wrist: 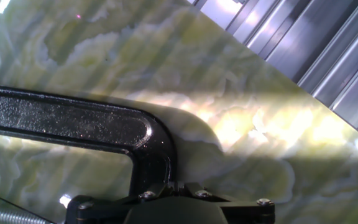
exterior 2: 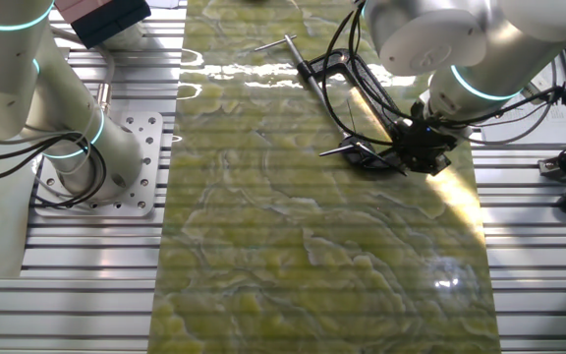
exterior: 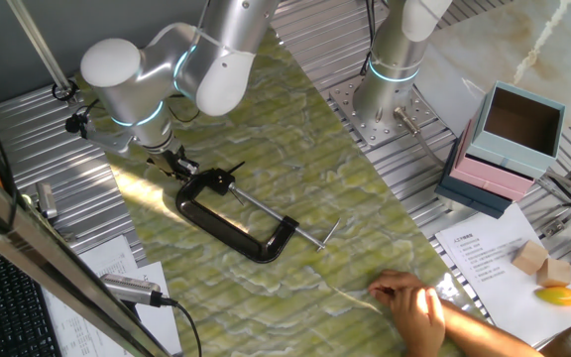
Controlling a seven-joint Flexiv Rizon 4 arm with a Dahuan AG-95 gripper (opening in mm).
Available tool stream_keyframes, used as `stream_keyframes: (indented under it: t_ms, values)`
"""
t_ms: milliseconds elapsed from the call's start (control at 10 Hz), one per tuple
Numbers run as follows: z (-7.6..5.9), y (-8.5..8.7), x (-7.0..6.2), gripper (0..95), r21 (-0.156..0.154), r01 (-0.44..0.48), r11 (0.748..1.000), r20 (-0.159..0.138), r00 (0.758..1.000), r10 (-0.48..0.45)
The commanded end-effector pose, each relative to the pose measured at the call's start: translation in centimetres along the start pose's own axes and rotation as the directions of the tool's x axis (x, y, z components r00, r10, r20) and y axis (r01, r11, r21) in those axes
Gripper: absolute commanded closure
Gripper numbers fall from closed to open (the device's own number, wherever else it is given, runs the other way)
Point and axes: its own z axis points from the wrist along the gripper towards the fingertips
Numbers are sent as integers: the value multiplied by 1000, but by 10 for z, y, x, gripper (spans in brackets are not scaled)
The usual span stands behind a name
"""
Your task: Turn the hands of a clock
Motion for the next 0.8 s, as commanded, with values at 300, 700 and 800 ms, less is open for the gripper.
stream_keyframes:
  t_ms: [300, 700, 800]
  values:
    - [2, 0, 7, 950, -3, -6, 1000, -2, 1000, 6]
    - [4, 3, 19, 950, -5, -13, 1000, -8, 1000, 13]
    - [5, 4, 21, 950, -5, -14, 1000, -7, 1000, 14]
